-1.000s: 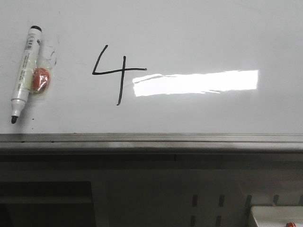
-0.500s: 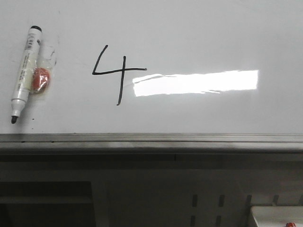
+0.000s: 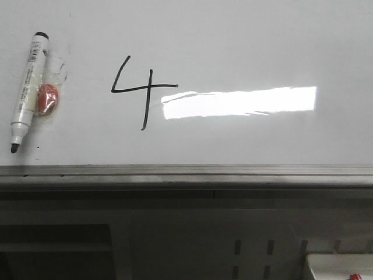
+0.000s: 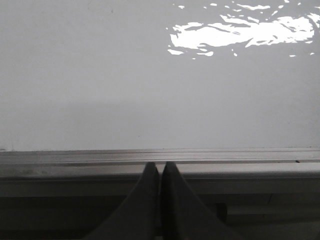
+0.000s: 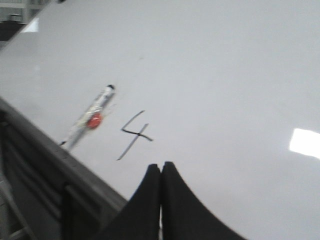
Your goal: Write number 4 on whiteboard
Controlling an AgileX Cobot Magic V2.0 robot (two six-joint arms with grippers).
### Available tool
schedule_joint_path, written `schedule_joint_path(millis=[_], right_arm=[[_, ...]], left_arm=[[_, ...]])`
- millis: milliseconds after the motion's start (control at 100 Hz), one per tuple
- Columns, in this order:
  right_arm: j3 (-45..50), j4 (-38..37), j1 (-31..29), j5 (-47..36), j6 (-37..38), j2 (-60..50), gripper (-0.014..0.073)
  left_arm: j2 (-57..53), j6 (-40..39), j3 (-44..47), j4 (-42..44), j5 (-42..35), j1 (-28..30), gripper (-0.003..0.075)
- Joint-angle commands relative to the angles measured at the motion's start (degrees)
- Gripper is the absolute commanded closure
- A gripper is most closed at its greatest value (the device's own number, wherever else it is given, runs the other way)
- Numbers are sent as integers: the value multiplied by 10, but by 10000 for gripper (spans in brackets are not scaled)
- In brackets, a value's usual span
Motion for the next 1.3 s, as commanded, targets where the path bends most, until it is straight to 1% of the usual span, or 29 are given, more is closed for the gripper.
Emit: schedule_joint_path(millis=[0, 30, 50, 60, 70, 80, 140, 150, 190, 200, 210, 270, 280, 330, 420, 560, 600, 740, 790, 1290], right_arm=[[7, -6, -77, -100, -5, 5, 659], [16, -6, -98, -110, -5, 5, 659], [20, -6, -126, -113, -5, 5, 659], [21, -6, -126, -114, -5, 5, 659], [23, -6, -147, -115, -5, 5, 659], [25, -6, -147, -115, -5, 5, 659], [35, -6, -212, -115, -5, 5, 659], [38, -6, -212, -115, -5, 5, 659], [46, -6, -251, -115, 3, 5, 659], [47, -6, -251, -114, 3, 5, 659], [49, -6, -267, -114, 4, 5, 659], [62, -6, -300, -114, 9, 5, 659], [63, -6, -312, -113, 13, 5, 659], [75, -6, -335, -112, 37, 5, 659], [99, -6, -365, -111, 52, 5, 659], [144, -6, -383, -92, 53, -10, 659], [143, -6, -383, -41, 53, -20, 659], [143, -6, -383, 81, 53, -77, 659], [143, -6, -383, 107, 53, -75, 659], [143, -6, -383, 105, 53, -76, 659]], left_arm=[[-15, 1, 19, -5, -30, 1, 741], [-15, 1, 19, -5, -30, 1, 741], [-15, 1, 19, -5, -30, 1, 741], [-15, 1, 19, -5, -30, 1, 741], [-15, 1, 19, -5, -30, 1, 741], [-15, 1, 19, -5, -30, 1, 741], [-15, 1, 19, -5, -30, 1, 741], [-15, 1, 19, -5, -30, 1, 741], [-15, 1, 19, -5, -30, 1, 741], [-15, 1, 19, -5, -30, 1, 741], [-15, 1, 19, -5, -30, 1, 741], [-15, 1, 19, -5, -30, 1, 741], [-15, 1, 19, -5, -30, 1, 741], [-15, 1, 19, -5, -30, 1, 741], [-15, 1, 19, -5, -30, 1, 741], [-15, 1, 19, -5, -30, 1, 741], [-15, 1, 19, -5, -30, 1, 741], [-15, 1, 19, -5, -30, 1, 741], [-15, 1, 19, -5, -31, 1, 741], [-15, 1, 19, -5, -34, 1, 741]])
